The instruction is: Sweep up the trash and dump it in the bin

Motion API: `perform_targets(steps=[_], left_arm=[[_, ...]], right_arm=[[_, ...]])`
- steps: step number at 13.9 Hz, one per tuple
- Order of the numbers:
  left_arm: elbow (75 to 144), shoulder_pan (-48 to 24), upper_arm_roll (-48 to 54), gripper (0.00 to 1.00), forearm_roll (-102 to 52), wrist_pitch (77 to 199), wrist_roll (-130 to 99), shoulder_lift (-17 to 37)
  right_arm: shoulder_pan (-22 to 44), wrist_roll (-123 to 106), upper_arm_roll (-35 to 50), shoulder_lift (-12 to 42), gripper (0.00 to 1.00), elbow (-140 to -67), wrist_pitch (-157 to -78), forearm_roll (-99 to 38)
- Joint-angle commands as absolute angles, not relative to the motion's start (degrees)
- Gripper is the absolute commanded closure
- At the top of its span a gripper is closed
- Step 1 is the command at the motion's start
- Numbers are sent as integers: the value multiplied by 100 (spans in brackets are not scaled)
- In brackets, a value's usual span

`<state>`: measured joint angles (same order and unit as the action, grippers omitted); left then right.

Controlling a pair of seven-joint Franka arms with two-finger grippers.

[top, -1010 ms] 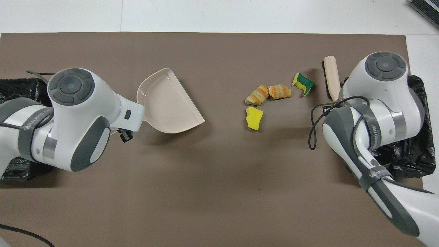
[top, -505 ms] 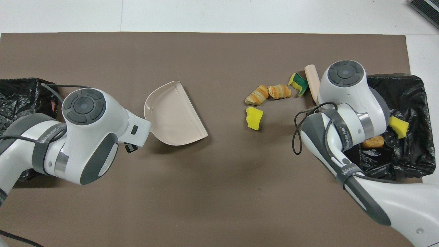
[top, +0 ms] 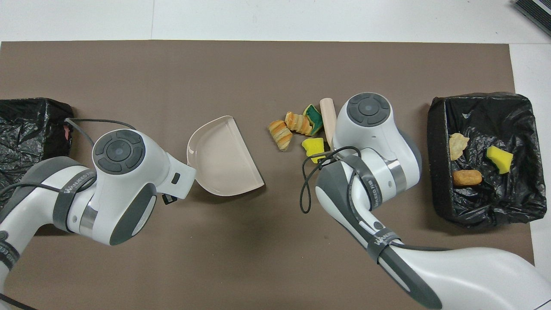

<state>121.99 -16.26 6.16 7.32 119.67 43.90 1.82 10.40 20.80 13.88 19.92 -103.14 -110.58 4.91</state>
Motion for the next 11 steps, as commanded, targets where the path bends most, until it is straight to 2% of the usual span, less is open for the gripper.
perform_targets(steps=[1,4,11], left_arm=[[12437,-1714,545,100,791,12111,4368,-35],[12437,-1731,554,100,791,12138,4342,-35],[12419,-1758,545,100,791,12146,4324,-35]], right_arm=[[1125,2574,1415,2320,100,-9985,-11083,63],[1501,2785,1415,2312,100,-9949,-11100,-675],[2687,3550,1450,2066,100,-9958,-11214,-1098]])
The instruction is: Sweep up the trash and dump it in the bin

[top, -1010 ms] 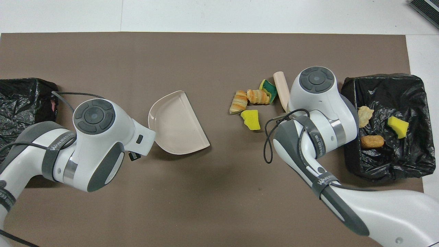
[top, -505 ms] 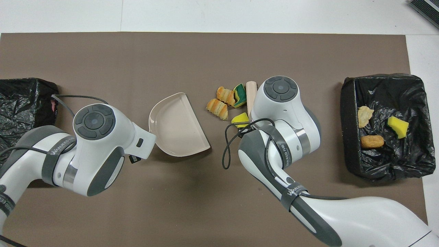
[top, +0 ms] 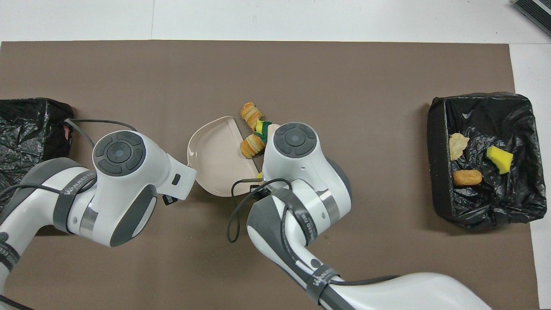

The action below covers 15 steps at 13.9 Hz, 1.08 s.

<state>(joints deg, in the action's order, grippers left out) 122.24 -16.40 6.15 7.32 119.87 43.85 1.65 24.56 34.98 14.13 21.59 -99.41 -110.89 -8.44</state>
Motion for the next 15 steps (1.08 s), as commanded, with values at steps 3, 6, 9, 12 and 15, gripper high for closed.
perform_targets(steps=[3,6,9,12,15], left_arm=[[12419,-1758,545,100,791,12146,4315,-26],[12410,-1767,545,100,791,12147,4254,-26],[12375,-1758,545,100,747,12234,4096,0],[12375,-1767,545,100,747,12234,4087,0],[12375,-1758,545,100,738,12226,4087,0]], right_arm=[[2988,3612,1459,1960,100,-10020,-11382,-1099],[2962,3621,1450,2004,100,-9984,-11496,-1090],[2787,3595,1389,1855,100,-9923,-11487,-1099],[2260,3533,1397,1626,100,-9905,-11479,-985],[2049,3428,1345,1679,100,-9870,-11505,-591]])
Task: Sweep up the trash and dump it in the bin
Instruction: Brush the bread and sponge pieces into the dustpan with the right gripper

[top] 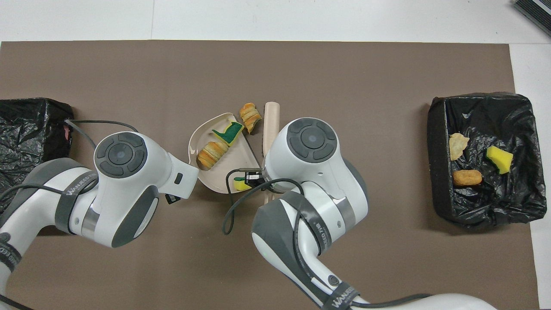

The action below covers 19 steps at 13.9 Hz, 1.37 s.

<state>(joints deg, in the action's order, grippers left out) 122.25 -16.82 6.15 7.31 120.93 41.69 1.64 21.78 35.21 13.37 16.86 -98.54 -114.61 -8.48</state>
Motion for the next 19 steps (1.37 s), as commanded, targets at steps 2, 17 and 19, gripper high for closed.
perform_targets(steps=[2,17,19], left_arm=[[12392,-1749,545,100,668,12226,3642,0],[12489,-1679,536,100,220,12138,2830,-44],[12489,-1687,536,100,211,12138,2830,-44]], right_arm=[[1698,3035,1362,1714,100,-9879,-11505,-195],[2276,608,1433,3911,100,-7479,-10898,1028],[2372,431,1441,3876,100,-7549,-10907,993]])
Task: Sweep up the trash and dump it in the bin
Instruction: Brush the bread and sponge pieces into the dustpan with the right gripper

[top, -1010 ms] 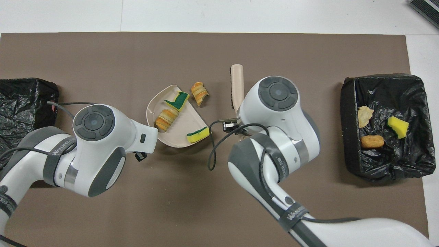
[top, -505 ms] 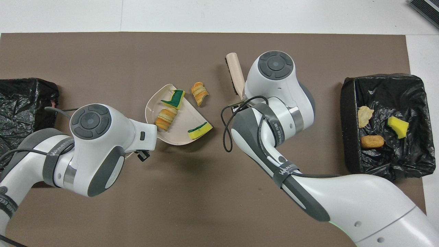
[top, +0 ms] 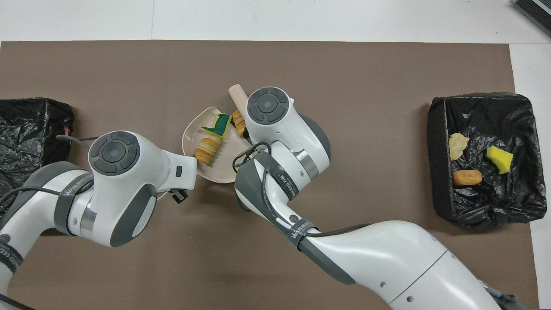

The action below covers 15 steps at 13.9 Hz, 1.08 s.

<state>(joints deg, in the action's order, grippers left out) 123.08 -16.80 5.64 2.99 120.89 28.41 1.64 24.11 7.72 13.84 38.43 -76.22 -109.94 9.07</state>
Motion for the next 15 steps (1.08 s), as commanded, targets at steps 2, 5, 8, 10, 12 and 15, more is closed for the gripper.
perform_targets(steps=[2,5,8,10,12,15], left_arm=[[12489,-1688,545,100,211,12146,2830,-44],[12489,-1688,536,100,220,12146,2839,-44],[12454,-1714,536,100,220,12173,2865,-44],[12437,-1714,536,100,220,12147,3032,-35],[12419,-1705,536,100,220,12164,3050,-44],[12393,-1670,536,100,220,12208,3155,-97]], right_arm=[[2610,431,1441,3797,100,-7637,-10776,976],[2716,404,1494,3674,100,-7638,-10136,993],[2541,107,1503,3358,100,-7708,-9635,914],[2549,26,1503,3322,100,-7725,-9501,905],[2523,9,1503,3279,100,-7717,-9422,905],[2374,18,1494,3199,100,-7691,-9422,590]])
